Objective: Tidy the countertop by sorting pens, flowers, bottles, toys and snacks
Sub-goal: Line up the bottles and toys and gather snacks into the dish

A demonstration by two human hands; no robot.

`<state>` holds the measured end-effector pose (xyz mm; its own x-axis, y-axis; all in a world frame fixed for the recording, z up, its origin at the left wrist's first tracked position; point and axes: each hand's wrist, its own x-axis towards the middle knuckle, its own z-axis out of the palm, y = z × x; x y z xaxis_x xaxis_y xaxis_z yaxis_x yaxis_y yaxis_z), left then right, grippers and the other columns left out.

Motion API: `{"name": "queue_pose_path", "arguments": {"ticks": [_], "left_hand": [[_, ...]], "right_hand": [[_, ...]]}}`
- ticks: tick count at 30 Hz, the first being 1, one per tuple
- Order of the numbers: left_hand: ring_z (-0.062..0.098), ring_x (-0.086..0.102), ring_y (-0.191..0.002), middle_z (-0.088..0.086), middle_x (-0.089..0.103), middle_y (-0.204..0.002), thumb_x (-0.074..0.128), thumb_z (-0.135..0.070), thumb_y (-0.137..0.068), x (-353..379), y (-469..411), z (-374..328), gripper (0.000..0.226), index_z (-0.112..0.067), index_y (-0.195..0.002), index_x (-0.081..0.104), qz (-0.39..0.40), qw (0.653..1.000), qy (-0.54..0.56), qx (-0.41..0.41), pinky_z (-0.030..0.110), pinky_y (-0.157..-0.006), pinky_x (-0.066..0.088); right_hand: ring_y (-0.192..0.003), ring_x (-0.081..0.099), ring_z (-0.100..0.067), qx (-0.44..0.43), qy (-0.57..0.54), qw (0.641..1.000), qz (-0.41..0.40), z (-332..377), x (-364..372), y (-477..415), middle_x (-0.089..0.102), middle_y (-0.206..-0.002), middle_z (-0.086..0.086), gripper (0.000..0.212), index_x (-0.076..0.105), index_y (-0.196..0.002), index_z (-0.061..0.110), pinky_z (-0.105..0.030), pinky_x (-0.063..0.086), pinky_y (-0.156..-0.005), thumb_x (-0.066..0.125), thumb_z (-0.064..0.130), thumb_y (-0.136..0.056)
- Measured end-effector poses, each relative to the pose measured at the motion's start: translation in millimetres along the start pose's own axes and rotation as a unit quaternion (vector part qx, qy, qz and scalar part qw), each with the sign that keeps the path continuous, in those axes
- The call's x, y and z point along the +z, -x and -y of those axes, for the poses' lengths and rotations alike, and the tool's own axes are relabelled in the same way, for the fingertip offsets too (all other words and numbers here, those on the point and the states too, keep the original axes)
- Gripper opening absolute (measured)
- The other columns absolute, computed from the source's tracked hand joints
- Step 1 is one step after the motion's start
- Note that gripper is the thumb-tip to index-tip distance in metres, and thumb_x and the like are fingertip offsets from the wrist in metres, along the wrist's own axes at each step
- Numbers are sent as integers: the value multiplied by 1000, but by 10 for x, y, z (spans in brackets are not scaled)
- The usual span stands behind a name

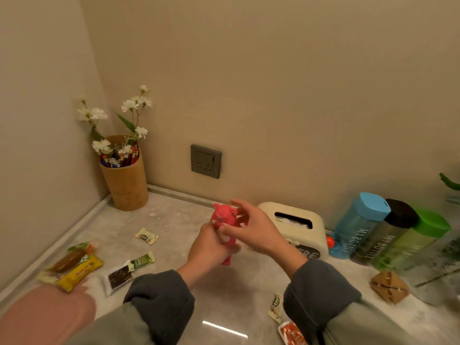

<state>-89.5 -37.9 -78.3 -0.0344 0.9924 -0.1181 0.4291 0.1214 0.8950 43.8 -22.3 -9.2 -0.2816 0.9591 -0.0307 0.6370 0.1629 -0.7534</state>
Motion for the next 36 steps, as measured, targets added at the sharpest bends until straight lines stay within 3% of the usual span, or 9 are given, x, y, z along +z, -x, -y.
{"name": "queue_pose_path", "arguments": {"ticks": [3, 8, 11, 14, 18, 22, 27, 33, 36], "left_hand": [[9, 66, -84, -6, 66, -98, 78, -43, -50, -252, -7, 155, 58, -33, -105, 61, -17, 1000, -6, -24, 30, -72, 56], [9, 60, -101, -11, 60, -110, 84, -31, -62, -771, -88, 341, 69, -34, -121, 50, -25, 999, 20, -13, 24, -82, 52], [8, 58, -104, -16, 58, -111, 80, -20, -73, -1058, -174, 417, 66, -37, -126, 45, -12, 998, 55, -15, 14, -69, 51], [8, 60, -103, -10, 56, -121, 79, -26, -73, -1311, -326, 600, 63, -39, -128, 50, -43, 998, 36, -12, 24, -78, 57], [7, 53, -105, -10, 43, -123, 75, -31, -75, -1622, -515, 824, 63, -35, -132, 48, -60, 998, -34, -16, 24, -93, 46], [11, 53, -112, -9, 44, -126, 73, -28, -78, -1820, -663, 1057, 60, -31, -134, 51, -59, 996, -62, -27, 31, -100, 46], [12, 56, -110, -8, 49, -126, 66, -37, -84, -1880, -803, 1269, 48, -33, -131, 55, -85, 990, -99, -50, 34, -97, 49], [13, 58, -93, -7, 47, -119, 58, -44, -91, -1816, -877, 1338, 41, -31, -129, 58, -93, 990, -83, -58, 32, -90, 51], [9, 57, -86, -7, 47, -118, 58, -38, -92, -1808, -895, 1374, 40, -28, -131, 57, -94, 992, -68, -55, 31, -89, 52]], "right_hand": [[-95, 62, -8, -24, 66, 998, 7, 151, 250, -147, 66, -107, 12, 65, 58, -122, 35, -36, 55, -85, 76, 51, -61], [-97, 62, -11, -46, 94, 994, 4, 418, 623, -522, 65, -110, 12, 64, 54, -124, 35, -35, 55, -84, 73, 49, -64], [-95, 62, -10, -33, 63, 997, 6, 538, 814, -791, 65, -109, 11, 62, 55, -125, 31, -35, 56, -82, 77, 41, -67], [-93, 63, -10, -19, 12, 1000, 0, 617, 1013, -1064, 65, -106, 9, 60, 56, -122, 29, -38, 57, -82, 79, 41, -67], [-95, 62, -12, -9, 4, 1000, 17, 691, 1258, -1410, 64, -108, 7, 59, 53, -123, 27, -37, 57, -83, 79, 39, -71], [-100, 62, -15, -1, 19, 999, 47, 693, 1475, -1751, 63, -113, 4, 59, 51, -125, 25, -40, 57, -85, 79, 36, -73], [-103, 61, -18, 2, 60, 997, 56, 682, 1674, -2007, 62, -116, 1, 61, 50, -128, 22, -40, 54, -87, 77, 34, -75], [-99, 61, -20, 13, 54, 998, 41, 554, 1766, -2086, 61, -104, 3, 53, 53, -123, 20, -32, 49, -76, 75, 24, -75], [-100, 61, -20, 14, 32, 999, 41, 524, 1781, -2119, 62, -109, 1, 55, 53, -124, 19, -36, 52, -82, 76, 20, -74]]}}
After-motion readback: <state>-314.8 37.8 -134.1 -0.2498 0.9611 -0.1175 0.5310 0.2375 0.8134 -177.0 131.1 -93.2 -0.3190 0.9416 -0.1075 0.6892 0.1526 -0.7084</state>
